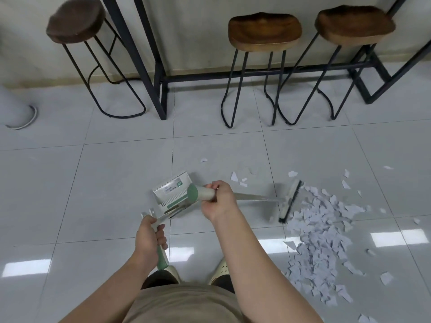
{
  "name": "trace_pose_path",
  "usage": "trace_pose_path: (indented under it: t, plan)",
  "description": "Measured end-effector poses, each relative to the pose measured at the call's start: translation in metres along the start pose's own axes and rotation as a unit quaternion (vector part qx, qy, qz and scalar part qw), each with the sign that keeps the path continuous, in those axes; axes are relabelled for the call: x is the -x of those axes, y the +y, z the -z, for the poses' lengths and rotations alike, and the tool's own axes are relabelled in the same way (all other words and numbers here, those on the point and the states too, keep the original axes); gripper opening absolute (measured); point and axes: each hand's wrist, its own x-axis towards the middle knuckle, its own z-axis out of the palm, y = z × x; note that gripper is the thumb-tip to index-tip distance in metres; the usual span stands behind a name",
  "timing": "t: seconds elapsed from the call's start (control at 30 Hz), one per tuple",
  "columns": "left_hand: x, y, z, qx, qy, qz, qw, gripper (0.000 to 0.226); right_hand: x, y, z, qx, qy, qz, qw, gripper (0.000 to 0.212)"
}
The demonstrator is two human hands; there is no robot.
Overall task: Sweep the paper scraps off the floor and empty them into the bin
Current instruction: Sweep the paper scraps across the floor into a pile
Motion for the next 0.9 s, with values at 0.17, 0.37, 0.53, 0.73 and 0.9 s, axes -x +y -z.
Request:
trace_pose_path:
  t: [0.17,0.37,0.53,0.73,0.9]
  plan:
    - [-0.01,0.018,-0.013,-0.007,0.008,-0.009,1.0,0.026,-0.001,0.001,-0.017,-0.011,-0.032,-0.098,0.995,0.041]
    - [-0.038,0.062,-0.01,0.005,0.022,-0.007,1.0,0.025,-0.047,0.005,-0.044,-0.154,-0.122,-0.232,0.953,0.04]
    - [-0.085,0.124,-0.007,-0.016,0.006,0.017,1.0,0.019,-0.102,0.009,-0.091,-0.156,-0.116,-0.203,0.96,0.026]
    - [-0.138,0.18,-0.034,-0.099,-0.065,0.046,0.992,0.012,-0.145,-0.022,-0.087,-0.201,-0.038,-0.121,0.971,0.014]
    - [-0.143,0.188,-0.076,-0.137,-0.103,0.061,0.983,0.016,-0.135,-0.073,-0.093,-0.098,0.105,-0.005,0.99,0.026]
